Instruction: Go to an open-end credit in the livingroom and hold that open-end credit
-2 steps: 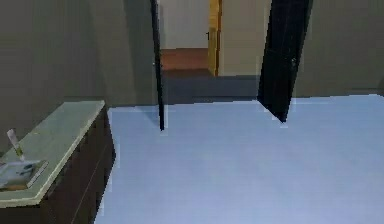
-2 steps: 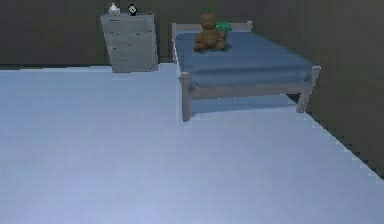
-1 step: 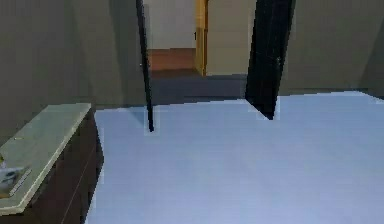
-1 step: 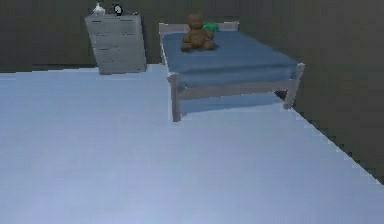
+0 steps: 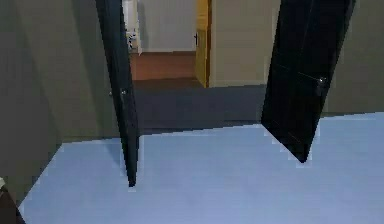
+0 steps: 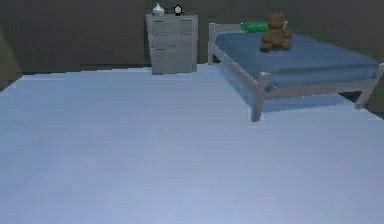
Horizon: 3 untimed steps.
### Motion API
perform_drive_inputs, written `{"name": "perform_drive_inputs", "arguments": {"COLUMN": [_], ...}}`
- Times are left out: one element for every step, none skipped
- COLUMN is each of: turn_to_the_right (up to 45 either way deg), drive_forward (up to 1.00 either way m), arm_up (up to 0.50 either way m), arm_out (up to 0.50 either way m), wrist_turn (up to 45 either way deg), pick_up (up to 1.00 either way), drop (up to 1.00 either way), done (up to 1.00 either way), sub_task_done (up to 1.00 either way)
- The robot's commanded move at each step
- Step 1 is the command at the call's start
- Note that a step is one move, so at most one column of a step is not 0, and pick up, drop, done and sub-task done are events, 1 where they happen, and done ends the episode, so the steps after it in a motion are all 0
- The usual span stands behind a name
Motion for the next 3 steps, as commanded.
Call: {"name": "perform_drive_inputs", "arguments": {"turn_to_the_right": [0.0,0.0,-9.0], "drive_forward": [1.0,0.3,0.0], "arm_up": [0.0,0.0,0.0], "arm_out": [0.0,0.0,0.0], "wrist_turn": [0.0,0.0,0.0], "pick_up": [0.0,0.0,0.0], "drop": [0.0,0.0,0.0], "done": [0.0,0.0,0.0], "sub_task_done": [0.0,0.0,0.0]}}
